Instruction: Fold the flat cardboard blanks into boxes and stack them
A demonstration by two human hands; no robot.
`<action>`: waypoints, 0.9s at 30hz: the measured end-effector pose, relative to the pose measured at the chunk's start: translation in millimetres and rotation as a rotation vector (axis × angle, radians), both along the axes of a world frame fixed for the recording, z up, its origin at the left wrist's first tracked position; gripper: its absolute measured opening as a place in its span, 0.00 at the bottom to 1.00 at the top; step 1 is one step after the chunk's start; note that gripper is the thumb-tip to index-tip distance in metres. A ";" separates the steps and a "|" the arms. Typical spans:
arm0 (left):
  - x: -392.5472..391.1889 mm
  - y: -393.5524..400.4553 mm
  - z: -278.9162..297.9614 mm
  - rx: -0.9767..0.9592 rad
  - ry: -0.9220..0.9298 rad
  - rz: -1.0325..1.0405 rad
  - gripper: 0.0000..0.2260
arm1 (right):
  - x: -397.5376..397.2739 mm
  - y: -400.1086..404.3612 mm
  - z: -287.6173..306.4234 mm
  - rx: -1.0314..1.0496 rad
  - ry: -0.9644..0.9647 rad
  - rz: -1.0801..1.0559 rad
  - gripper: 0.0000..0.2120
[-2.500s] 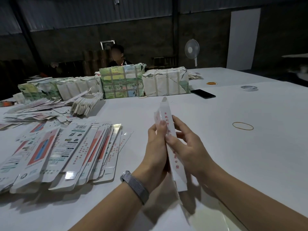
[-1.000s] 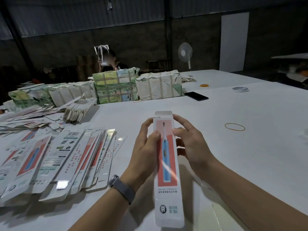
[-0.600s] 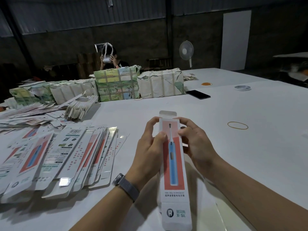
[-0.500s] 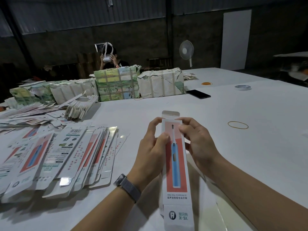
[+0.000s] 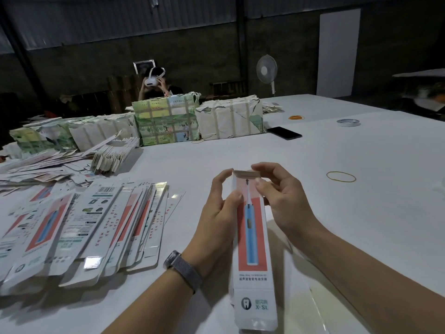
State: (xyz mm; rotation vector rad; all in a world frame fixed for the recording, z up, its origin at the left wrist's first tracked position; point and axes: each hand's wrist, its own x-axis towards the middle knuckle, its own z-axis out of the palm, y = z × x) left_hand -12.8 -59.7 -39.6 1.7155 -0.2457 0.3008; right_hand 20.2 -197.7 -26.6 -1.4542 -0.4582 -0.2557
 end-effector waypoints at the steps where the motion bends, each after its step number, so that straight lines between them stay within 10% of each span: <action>1: 0.6 0.6 0.0 0.000 0.005 -0.004 0.16 | -0.1 -0.2 0.0 -0.011 0.001 0.001 0.12; 27: -1.1 3.0 1.3 0.203 -0.003 -0.081 0.12 | 2.0 -3.5 6.6 0.084 0.225 0.052 0.08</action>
